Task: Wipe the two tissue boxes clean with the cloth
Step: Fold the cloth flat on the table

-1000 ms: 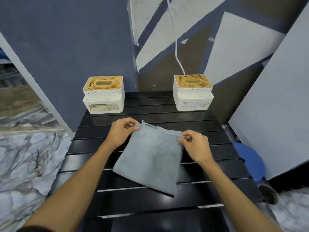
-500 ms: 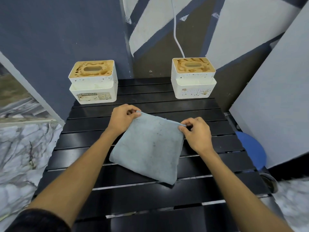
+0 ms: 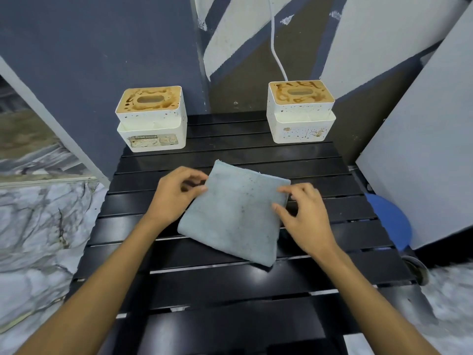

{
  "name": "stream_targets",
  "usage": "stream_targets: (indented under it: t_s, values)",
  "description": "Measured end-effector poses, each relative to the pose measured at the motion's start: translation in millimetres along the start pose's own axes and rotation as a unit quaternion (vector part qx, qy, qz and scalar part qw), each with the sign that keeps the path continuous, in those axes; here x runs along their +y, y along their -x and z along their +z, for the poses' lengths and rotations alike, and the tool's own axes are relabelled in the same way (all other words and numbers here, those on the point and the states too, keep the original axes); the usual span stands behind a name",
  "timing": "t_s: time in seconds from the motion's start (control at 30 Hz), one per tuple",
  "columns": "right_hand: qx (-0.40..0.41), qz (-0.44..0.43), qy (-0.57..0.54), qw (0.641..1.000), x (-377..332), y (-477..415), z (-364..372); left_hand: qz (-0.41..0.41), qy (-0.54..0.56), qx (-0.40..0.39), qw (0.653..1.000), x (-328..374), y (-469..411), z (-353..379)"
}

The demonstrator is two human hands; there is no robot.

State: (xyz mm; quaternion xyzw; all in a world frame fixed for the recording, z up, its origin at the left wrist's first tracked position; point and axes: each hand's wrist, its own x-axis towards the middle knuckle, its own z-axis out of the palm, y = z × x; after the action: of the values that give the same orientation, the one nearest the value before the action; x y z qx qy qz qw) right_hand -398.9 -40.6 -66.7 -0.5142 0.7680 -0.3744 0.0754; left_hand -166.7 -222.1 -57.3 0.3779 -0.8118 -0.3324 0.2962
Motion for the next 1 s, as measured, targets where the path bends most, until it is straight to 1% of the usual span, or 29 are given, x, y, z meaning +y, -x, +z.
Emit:
stream_targets:
  t_s: [0.07,0.13,0.23,0.33,0.43,0.5,0.6,0.73,0.77,0.83,0.93,1.0]
  values:
    - [-0.027,-0.073,0.009,0.997,-11,29,0,0.046,-0.025,-0.039,0.998,-2,37,-12]
    - [-0.057,-0.126,0.034,0.99,-16,53,3,0.064,-0.043,-0.083,0.994,-3,69,-22]
    - [-0.093,-0.145,0.067,0.983,-14,77,8,0.076,-0.073,-0.118,0.987,-14,93,-29]
    - [-0.087,-0.15,0.085,0.981,-14,89,11,0.102,-0.112,-0.1,0.983,-26,99,-27]
    - [-0.041,-0.157,0.084,0.983,-17,94,14,0.134,-0.136,-0.06,0.98,-26,97,-19]
    - [-0.025,-0.162,0.086,0.983,-21,98,13,0.144,-0.142,-0.041,0.979,-22,98,-17]
    - [-0.01,-0.154,0.084,0.984,-22,105,9,0.141,-0.141,-0.037,0.979,-15,107,-21]
    - [-0.01,-0.166,0.081,0.983,-23,119,-7,0.152,-0.177,-0.037,0.972,1,137,-27]
    - [-0.017,-0.173,0.073,0.982,-24,124,-13,0.153,-0.171,-0.032,0.973,5,147,-29]
    - [-0.035,-0.171,0.038,0.984,-27,136,-26,0.146,-0.125,-0.03,0.981,18,169,-31]
    - [-0.046,-0.145,-0.019,0.988,-34,151,-44,0.112,-0.036,-0.009,0.993,35,199,-32]
    - [-0.041,-0.127,-0.05,0.99,-38,153,-50,0.085,-0.004,0.009,0.996,41,205,-30]
